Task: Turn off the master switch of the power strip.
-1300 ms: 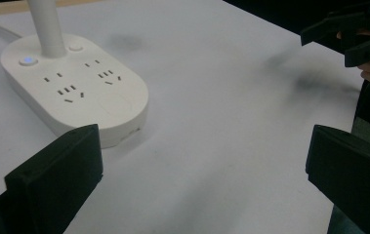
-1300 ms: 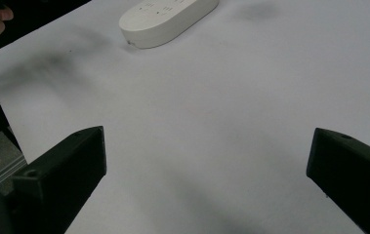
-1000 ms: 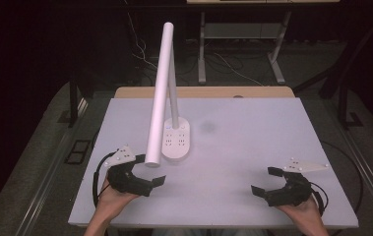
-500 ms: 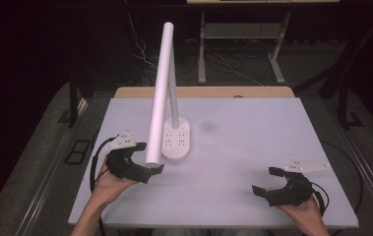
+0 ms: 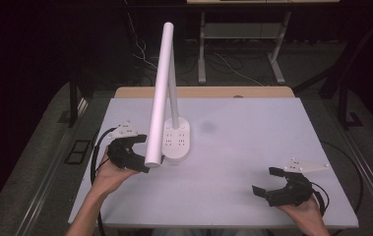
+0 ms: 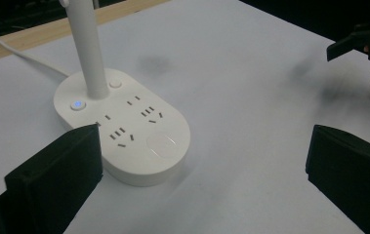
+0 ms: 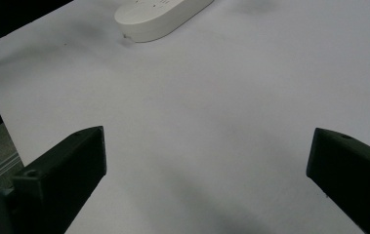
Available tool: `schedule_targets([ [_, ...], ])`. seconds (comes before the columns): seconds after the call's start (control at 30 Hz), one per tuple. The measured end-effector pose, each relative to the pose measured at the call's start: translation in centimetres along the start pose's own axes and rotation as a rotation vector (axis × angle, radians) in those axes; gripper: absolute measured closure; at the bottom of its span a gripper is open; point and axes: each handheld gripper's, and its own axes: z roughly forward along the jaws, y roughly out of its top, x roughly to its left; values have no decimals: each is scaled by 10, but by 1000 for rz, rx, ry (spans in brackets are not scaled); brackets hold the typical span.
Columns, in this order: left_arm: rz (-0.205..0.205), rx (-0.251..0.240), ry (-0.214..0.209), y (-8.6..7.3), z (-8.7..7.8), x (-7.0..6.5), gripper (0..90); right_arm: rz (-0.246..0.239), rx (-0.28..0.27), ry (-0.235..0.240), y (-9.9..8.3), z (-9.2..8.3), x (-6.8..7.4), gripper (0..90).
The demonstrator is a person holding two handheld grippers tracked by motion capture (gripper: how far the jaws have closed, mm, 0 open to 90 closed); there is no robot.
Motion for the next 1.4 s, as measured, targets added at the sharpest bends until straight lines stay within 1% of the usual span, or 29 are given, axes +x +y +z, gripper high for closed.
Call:
schedule_targets([
  [0.07, -8, -1, 3, 1, 0, 2, 0, 1, -2, -1, 0, 0, 0, 4],
  [0.17, -5, -3, 8, 3, 0, 6, 0, -4, -2, -2, 0, 0, 0, 4],
  [0.37, -14, 3, 22, 8, 0, 15, 0, -1, 0, -1, 0, -1, -1, 4],
  [0.4, -22, 2, 25, 9, 0, 16, 0, 0, 1, -2, -1, -1, -1, 4],
  [0.6, -23, 11, 37, 16, 0, 25, 0, -2, 3, -2, -1, -1, -1, 4],
  [0.67, -35, 10, 40, 18, 0, 28, 0, -2, 3, -2, -1, -1, -1, 4],
  [0.8, -40, 12, 51, 21, 0, 36, 0, -3, 3, -4, -1, -1, -1, 4],
  [0.83, -47, 5, 52, 21, 0, 37, 0, -3, 3, -4, -1, -1, -1, 4],
  [0.97, -48, 16, 61, 24, 0, 43, 0, 0, 6, -4, -1, 0, -1, 4],
  [1.1, -57, 16, 70, 27, 2, 49, 0, 1, 8, -3, -1, 0, -1, 4],
  [1.13, -51, 24, 73, 28, 3, 51, 0, 1, 8, -3, -1, 0, -1, 4],
  [1.23, -58, 28, 82, 30, 5, 55, 0, -5, 5, -5, -1, 0, -1, 4],
  [1.33, -62, 27, 83, 32, 8, 61, 0, -5, 4, -7, -1, 0, -1, 4],
  [1.37, -73, 28, 83, 32, 9, 61, 0, -5, 4, -7, -1, 0, -2, 4],
  [1.4, -72, 28, 83, 33, 10, 63, 0, -5, 5, -7, -1, 0, -2, 4],
])
